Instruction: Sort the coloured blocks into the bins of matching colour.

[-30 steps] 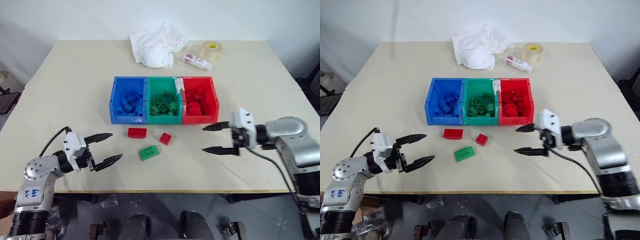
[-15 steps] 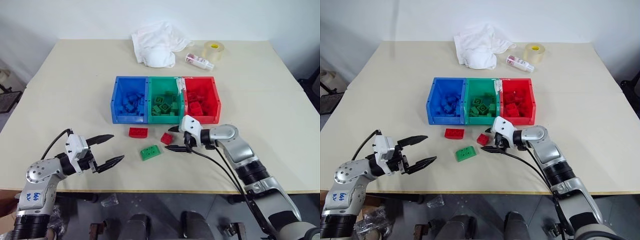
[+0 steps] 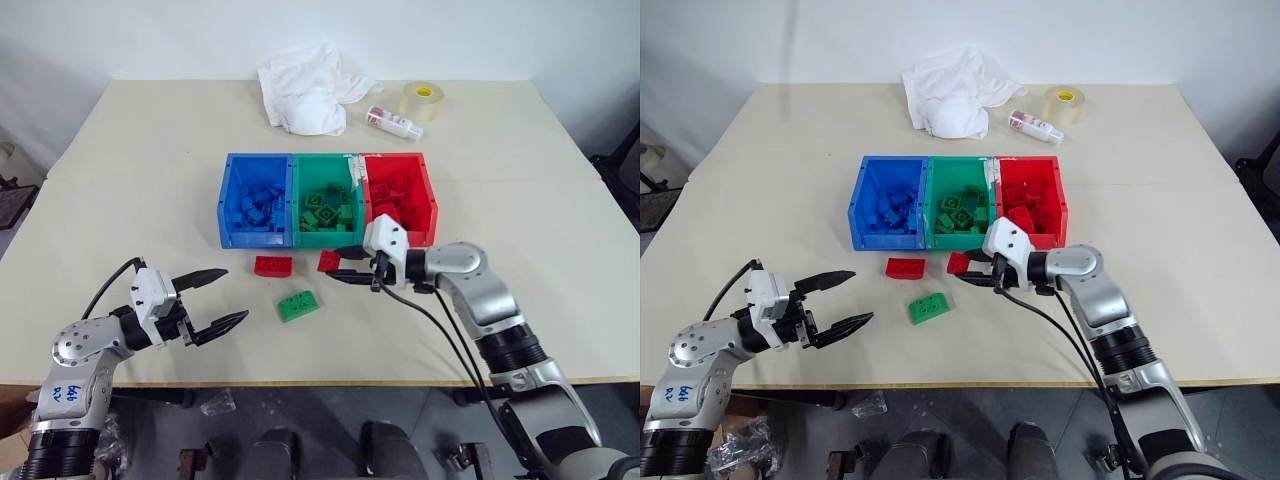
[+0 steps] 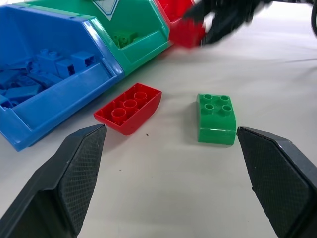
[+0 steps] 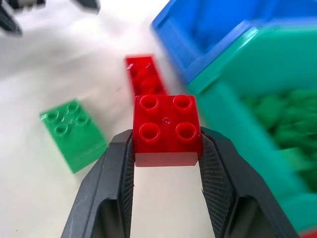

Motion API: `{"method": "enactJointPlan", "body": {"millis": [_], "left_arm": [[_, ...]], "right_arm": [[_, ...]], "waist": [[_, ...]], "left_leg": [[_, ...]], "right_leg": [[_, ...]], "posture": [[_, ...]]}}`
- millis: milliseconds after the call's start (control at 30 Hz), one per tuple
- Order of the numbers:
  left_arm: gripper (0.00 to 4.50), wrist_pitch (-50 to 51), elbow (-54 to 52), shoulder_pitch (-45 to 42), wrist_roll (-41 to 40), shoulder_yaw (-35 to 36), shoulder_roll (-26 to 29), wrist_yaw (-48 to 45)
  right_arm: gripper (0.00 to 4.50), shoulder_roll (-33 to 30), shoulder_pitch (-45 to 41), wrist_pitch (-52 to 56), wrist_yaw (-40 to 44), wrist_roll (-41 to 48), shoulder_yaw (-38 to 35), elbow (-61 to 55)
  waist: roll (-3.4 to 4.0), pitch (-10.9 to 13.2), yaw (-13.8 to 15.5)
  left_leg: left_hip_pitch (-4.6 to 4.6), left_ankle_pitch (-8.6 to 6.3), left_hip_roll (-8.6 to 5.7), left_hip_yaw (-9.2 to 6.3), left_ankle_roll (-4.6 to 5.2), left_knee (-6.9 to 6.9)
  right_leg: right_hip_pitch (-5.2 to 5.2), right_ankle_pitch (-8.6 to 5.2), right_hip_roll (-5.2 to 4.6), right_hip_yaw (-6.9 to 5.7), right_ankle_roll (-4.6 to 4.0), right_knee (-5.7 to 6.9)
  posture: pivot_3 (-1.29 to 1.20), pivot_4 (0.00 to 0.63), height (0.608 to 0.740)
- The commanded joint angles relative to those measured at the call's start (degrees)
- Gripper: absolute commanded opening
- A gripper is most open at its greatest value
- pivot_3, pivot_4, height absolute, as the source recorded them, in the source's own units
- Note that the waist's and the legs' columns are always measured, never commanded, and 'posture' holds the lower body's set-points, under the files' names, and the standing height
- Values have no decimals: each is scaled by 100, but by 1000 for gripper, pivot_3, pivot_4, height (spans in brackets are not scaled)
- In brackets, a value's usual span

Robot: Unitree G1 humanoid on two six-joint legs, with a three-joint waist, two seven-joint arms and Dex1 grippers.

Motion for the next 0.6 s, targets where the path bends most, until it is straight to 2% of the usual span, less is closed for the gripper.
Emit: {"method": "enactJointPlan", "body": {"millis": [33, 200, 233, 333, 467, 600], "left_arm": [[4500, -83, 61, -94, -57, 16, -3, -82], [4500, -153, 351, -425, 19, -164, -92, -174], [4500, -167, 404, -496, 31, -199, -114, -186], [4500, -220, 531, -641, 63, -275, -147, -250], [4500, -269, 649, -771, 78, -320, -154, -326], [4500, -281, 713, -826, 81, -316, -131, -373]], "right_arm": [[1448, -389, -353, 203, -179, 189, -613, -139], [1448, -678, -1171, -355, -441, -194, -784, 1281], [2190, -659, -1339, -516, -539, -305, -771, 1615], [3152, -580, -1696, -886, -688, -509, -725, 2344], [4461, -557, -1815, -1090, -580, -547, -707, 2536], [4461, -643, -1585, -957, -234, -381, -725, 2097]], "waist": [[0, 0, -1], [0, 0, -22], [0, 0, -27], [0, 0, -41], [0, 0, -47], [0, 0, -43]], "left_leg": [[0, 0, -1, 0, 0, 0], [0, 0, 2, 5, 0, -3], [1, 0, 1, 6, 0, -4], [1, 0, 1, 9, 0, -9], [0, 0, 2, 11, 0, -14], [-1, 0, 2, 10, 0, -10]], "right_leg": [[-1, 0, -1, 0, 0, 0], [-3, 0, 2, 0, 0, -2], [-2, 0, 2, 1, 0, 0], [-5, 0, 2, 1, 0, 0], [-8, 0, 2, -1, 0, -1], [-7, 0, 1, -2, 0, -1]], "posture": [[0, 150, 740], [0, 150, 740], [0, 150, 740], [0, 150, 740], [0, 150, 740], [0, 150, 740]]}}
